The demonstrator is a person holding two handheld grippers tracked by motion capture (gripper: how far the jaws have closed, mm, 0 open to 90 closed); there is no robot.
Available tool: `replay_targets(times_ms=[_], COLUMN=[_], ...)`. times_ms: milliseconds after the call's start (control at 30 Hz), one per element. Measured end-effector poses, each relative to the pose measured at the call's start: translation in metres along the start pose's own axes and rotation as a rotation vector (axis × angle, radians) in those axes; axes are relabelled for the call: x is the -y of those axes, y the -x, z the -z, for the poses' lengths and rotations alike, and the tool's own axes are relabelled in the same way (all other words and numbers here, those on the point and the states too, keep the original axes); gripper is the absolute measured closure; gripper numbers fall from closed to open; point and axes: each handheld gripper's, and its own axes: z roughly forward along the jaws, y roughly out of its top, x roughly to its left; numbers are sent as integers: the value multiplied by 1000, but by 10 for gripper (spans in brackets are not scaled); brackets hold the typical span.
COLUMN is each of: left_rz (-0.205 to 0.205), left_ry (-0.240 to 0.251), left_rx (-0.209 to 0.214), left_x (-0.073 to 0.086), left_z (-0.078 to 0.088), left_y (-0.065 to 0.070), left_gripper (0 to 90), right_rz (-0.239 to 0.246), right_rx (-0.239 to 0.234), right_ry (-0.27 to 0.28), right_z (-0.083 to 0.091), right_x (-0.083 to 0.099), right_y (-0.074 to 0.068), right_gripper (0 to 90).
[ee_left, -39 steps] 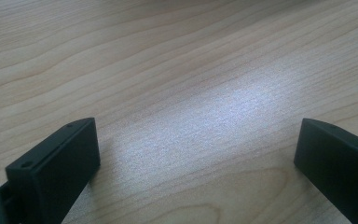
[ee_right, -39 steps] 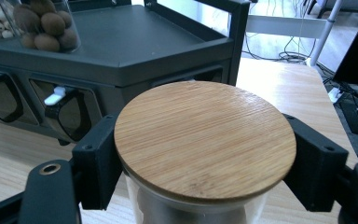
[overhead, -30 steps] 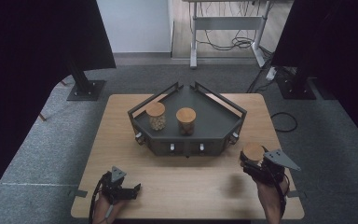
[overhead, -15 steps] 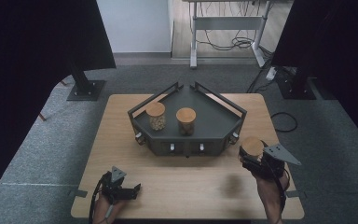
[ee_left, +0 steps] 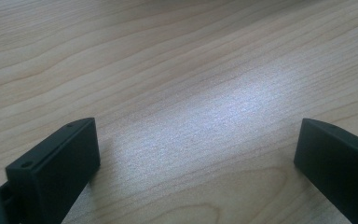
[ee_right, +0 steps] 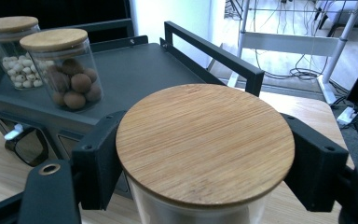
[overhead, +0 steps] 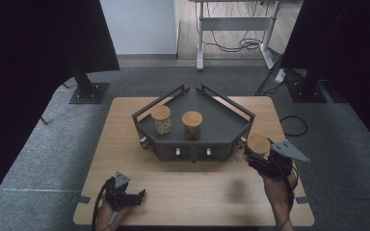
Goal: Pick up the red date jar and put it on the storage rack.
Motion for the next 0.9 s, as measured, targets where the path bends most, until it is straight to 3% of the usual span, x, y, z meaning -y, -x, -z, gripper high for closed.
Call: replay_targets(times_ms=[133,900], left_rz=[0,-4], left_ry=[0,0], left_rx=[0,2], left_x=[0,0], left_z=[0,0], left_y=[0,0], left_gripper=[0,0], right_rz=[-18,4], right_rx=[-8,-15], right_ry=[5,30], right_z=[-2,-15], right_x=[-2,-23], right_y=[2,-2], right_gripper=[226,226])
